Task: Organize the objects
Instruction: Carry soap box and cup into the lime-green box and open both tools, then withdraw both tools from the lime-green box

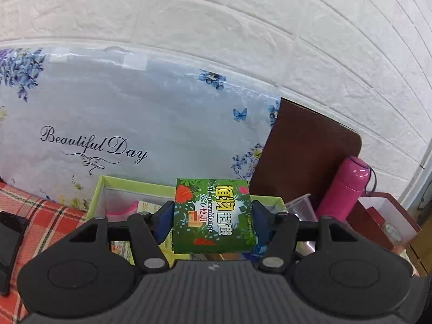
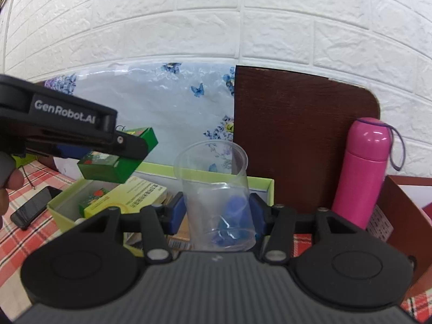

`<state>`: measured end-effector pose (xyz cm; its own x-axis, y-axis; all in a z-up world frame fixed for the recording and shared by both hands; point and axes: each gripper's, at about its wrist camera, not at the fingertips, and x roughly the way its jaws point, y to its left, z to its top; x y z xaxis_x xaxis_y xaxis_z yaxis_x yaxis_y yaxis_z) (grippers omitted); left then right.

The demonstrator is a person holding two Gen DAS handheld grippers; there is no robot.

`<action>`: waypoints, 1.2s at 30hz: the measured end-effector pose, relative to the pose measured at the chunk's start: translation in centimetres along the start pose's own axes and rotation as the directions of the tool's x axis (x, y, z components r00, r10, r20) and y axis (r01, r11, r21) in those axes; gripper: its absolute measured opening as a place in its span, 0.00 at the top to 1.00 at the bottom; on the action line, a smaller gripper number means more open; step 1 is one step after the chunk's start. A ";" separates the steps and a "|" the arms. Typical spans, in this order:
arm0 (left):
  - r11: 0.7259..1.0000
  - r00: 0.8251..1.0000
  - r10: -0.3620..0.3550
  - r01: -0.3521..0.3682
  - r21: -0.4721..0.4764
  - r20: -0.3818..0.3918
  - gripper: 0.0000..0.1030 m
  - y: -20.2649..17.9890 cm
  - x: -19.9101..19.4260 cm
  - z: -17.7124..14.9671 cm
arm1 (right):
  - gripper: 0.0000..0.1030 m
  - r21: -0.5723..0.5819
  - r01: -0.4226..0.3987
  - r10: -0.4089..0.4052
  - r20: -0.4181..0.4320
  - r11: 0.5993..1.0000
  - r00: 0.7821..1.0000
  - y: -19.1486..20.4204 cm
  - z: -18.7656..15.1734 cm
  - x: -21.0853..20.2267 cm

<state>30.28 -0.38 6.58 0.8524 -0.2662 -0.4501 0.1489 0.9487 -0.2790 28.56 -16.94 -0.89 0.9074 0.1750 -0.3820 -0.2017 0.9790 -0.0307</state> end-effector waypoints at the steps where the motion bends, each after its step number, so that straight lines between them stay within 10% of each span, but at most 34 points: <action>1: 1.000 1.000 0.000 0.000 -0.006 -0.005 0.34 0.1 0.5 -0.1 | 0.47 -0.002 -0.006 0.006 0.001 1.000 1.000 0.0 -0.2 0.7; 4: 0.999 0.997 0.054 -0.053 0.009 -0.058 0.22 0.7 2.0 -1.1 | 0.10 -0.041 -0.029 0.026 -0.084 0.999 0.996 0.7 -1.2 2.8; 18: 0.994 0.989 0.109 -0.107 0.017 -0.097 0.22 1.5 -5.8 -6.0 | 0.00 0.039 0.016 -0.018 0.042 0.999 0.999 -0.7 -4.1 -8.6; 36: 0.982 0.968 0.179 -0.164 0.098 -0.173 0.22 -0.1 -12.0 -15.2 | 0.00 0.142 -0.023 0.029 -0.044 0.990 0.999 1.9 -12.8 -19.6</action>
<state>12.41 0.17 -0.84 0.7653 -0.1170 -0.6330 0.0550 0.9916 -0.1169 5.72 -19.81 -5.28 0.8840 0.1985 -0.4233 -0.1675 0.9797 0.1098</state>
